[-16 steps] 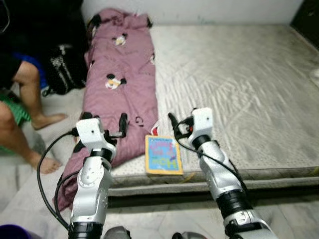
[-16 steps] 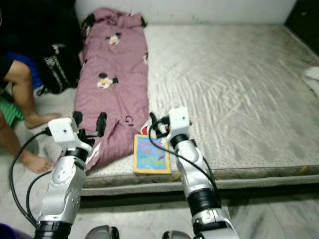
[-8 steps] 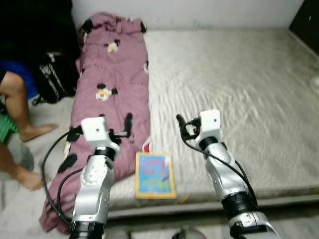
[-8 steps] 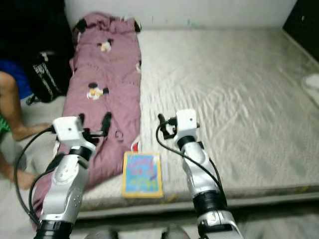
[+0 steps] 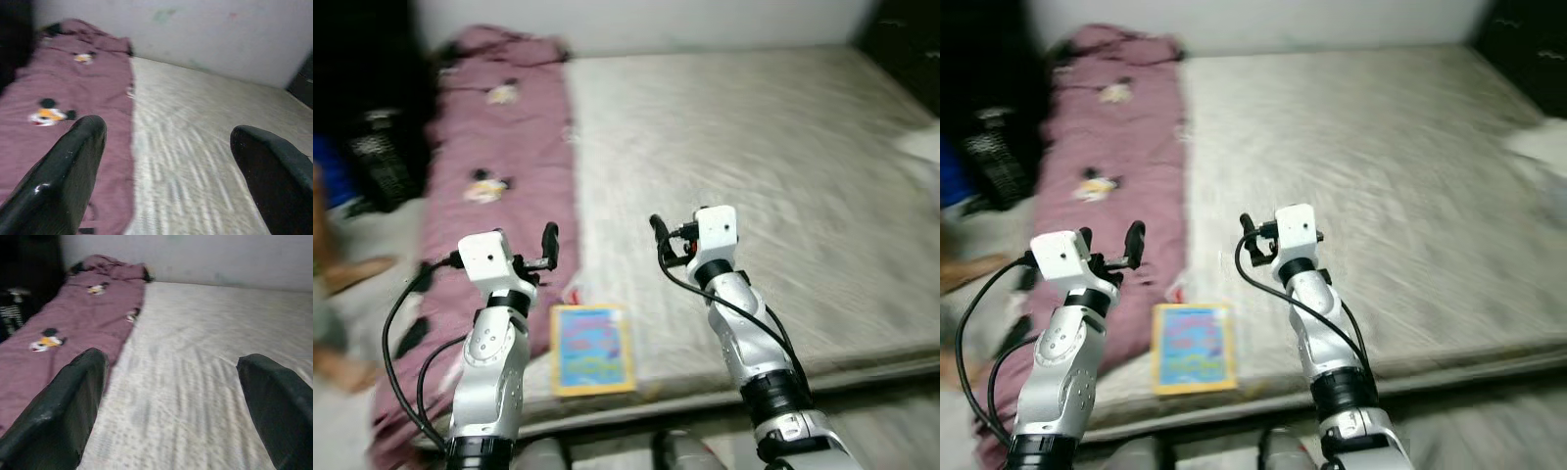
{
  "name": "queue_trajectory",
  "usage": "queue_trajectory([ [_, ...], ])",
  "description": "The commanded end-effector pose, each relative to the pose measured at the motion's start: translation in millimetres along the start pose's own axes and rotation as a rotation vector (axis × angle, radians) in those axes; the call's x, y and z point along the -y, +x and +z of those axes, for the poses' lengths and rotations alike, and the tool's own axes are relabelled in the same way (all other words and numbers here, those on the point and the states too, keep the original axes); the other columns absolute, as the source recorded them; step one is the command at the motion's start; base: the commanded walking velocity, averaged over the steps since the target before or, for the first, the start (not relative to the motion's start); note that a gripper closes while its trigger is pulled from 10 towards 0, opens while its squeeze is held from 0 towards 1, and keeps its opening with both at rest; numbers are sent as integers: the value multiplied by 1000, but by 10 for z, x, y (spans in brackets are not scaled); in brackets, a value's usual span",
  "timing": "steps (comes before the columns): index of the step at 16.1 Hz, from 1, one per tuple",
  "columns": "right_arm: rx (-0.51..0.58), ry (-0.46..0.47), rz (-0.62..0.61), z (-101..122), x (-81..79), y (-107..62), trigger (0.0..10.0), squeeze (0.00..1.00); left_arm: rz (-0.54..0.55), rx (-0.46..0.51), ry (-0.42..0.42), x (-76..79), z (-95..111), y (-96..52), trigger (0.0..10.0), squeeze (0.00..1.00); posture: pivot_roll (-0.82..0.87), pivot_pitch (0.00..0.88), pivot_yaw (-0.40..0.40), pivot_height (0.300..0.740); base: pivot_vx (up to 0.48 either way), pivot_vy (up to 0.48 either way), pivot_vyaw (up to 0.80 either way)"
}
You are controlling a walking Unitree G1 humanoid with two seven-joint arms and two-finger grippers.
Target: Clean up the room
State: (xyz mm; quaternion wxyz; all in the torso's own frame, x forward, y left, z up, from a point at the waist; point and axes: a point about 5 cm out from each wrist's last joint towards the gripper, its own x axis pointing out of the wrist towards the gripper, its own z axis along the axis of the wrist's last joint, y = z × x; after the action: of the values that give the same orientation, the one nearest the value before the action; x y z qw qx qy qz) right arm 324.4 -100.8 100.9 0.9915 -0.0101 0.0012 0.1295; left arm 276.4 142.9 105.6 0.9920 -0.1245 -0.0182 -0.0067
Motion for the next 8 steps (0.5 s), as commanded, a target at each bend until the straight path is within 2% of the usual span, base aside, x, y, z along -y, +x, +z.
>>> queue_trajectory([
  [1, -14, 5, 5, -11, -17, 8, 10000, 0, 17, -13, -9, 1, -10, 15, 10000, 0, 49, 111, 3, 740, 0, 0, 0],
  [4, -16, 3, 11, -10, -27, 18, 10000, 0, 17, -20, -8, 1, -16, 19, 10000, 0, 50, 109, 2, 740, 0, 0, 0],
  [8, -20, -3, 15, -13, -36, 27, 10000, 0, 5, -30, -18, 7, -24, 21, 10000, 0, 51, 109, 4, 740, 0, 436, 0],
])
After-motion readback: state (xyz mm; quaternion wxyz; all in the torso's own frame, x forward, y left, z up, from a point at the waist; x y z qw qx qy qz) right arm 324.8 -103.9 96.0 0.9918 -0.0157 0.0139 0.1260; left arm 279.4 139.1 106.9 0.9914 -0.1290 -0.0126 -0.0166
